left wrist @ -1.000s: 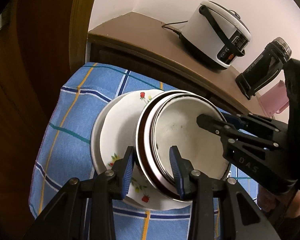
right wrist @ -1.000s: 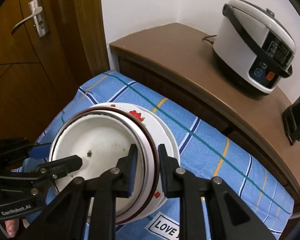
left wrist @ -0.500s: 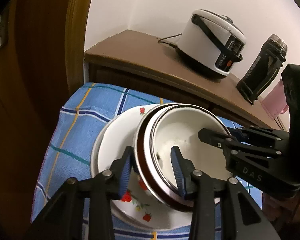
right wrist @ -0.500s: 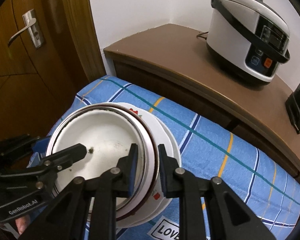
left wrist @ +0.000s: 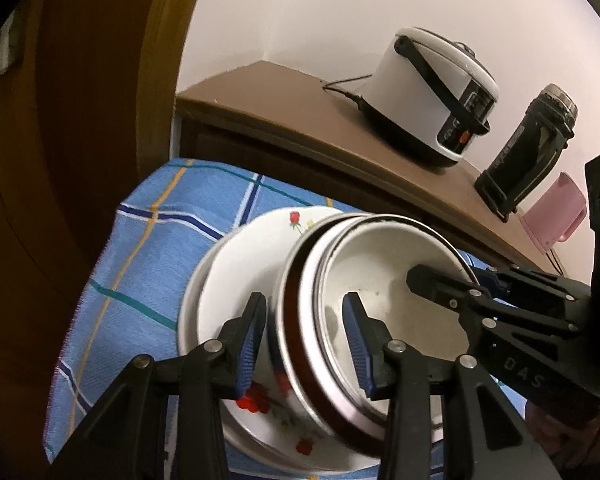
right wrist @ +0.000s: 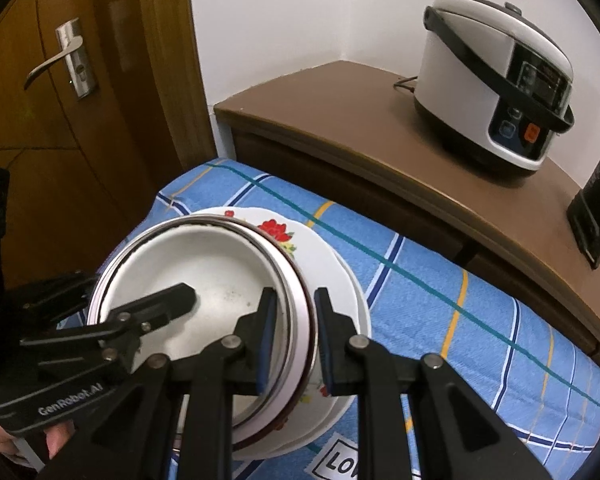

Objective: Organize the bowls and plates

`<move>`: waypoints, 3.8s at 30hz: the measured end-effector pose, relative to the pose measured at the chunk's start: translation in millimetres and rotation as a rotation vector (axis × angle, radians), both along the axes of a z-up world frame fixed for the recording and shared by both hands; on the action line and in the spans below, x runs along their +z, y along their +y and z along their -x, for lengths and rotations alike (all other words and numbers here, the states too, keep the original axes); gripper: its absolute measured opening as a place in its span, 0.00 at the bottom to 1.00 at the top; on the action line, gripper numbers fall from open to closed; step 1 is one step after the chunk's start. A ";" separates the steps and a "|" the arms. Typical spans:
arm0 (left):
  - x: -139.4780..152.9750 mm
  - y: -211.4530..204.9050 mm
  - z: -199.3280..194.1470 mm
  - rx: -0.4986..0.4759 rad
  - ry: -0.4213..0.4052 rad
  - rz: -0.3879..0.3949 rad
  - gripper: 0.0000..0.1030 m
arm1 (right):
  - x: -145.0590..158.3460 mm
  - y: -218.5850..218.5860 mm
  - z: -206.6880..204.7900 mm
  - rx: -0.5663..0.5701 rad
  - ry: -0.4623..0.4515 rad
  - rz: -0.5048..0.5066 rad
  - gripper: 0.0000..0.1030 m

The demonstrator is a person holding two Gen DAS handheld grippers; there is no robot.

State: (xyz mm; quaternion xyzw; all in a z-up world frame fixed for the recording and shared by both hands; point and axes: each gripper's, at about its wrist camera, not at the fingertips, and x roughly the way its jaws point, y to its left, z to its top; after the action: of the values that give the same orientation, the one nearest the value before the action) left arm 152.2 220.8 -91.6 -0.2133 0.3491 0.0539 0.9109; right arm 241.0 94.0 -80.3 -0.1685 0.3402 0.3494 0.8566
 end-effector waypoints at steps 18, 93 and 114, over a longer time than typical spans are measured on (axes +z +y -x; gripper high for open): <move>4.2 -0.4 6.0 0.026 -0.059 -0.049 0.48 | -2.6 -8.8 -5.6 -0.046 -0.049 -0.010 0.44; 103.9 -142.0 99.6 -0.010 -0.260 -0.309 0.75 | 81.7 -211.7 150.2 -0.235 -0.358 -0.380 0.79; 110.0 -161.8 106.4 -0.043 -0.250 -0.331 0.76 | 81.7 -242.2 159.9 -0.262 -0.372 -0.423 0.81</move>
State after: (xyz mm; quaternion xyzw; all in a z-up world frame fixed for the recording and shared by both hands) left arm 45.7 59.0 18.4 -0.0580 0.2244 0.0642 0.9706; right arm 81.0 -148.2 1.5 -0.0024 0.1160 0.2624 0.9580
